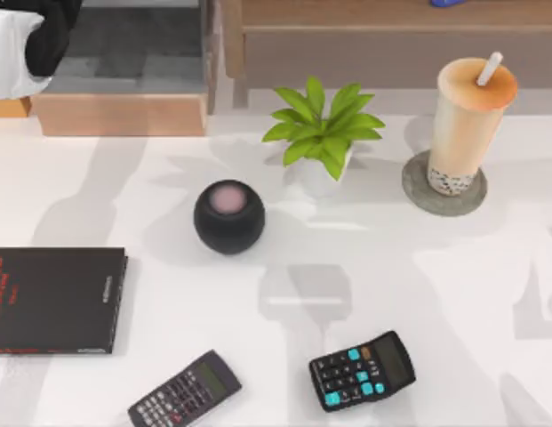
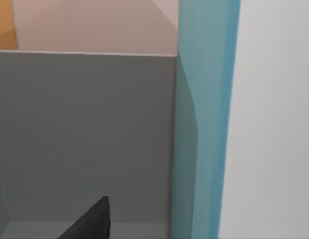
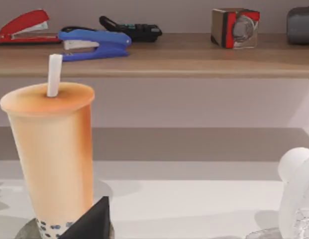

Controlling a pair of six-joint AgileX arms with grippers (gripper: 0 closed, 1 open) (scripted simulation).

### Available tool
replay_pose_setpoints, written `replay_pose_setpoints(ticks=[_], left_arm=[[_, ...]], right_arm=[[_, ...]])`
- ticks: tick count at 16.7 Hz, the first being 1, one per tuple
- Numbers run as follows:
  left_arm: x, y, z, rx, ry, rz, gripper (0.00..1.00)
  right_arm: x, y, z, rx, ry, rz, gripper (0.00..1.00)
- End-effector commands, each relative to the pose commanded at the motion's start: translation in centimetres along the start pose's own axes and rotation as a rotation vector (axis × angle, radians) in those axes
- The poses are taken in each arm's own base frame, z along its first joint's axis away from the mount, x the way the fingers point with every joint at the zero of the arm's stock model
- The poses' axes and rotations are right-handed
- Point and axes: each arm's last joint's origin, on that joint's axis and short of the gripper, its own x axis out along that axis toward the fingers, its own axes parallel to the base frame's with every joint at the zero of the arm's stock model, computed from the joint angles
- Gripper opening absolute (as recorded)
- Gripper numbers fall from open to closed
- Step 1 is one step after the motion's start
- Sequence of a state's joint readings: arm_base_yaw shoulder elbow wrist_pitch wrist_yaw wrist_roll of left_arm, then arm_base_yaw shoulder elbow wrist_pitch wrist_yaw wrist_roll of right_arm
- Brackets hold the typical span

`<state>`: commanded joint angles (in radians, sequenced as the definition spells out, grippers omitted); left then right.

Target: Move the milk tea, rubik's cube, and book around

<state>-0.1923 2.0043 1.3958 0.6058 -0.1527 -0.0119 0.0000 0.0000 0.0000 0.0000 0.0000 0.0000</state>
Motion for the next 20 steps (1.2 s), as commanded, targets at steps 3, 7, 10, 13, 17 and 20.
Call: replay_pose_setpoints(ticks=[3,7,10,13,17,20], left_arm=[[0.00,0.00,0.00,0.000,0.000,0.000,0.85],[0.00,0.00,0.00,0.000,0.000,0.000,0.55],[0.00,0.00,0.00,0.000,0.000,0.000,0.32],[0.00,0.00,0.00,0.000,0.000,0.000,0.10],[0.00,0.00,0.00,0.000,0.000,0.000,0.00],[0.00,0.00,0.00,0.000,0.000,0.000,0.00]], right_arm=[[0.00,0.00,0.00,0.000,0.000,0.000,1.00],[0.00,0.00,0.00,0.000,0.000,0.000,1.00],[0.00,0.00,0.00,0.000,0.000,0.000,1.00],[0.00,0.00,0.00,0.000,0.000,0.000,1.00],[0.00,0.00,0.00,0.000,0.000,0.000,1.00],[0.00,0.00,0.00,0.000,0.000,0.000,1.00]])
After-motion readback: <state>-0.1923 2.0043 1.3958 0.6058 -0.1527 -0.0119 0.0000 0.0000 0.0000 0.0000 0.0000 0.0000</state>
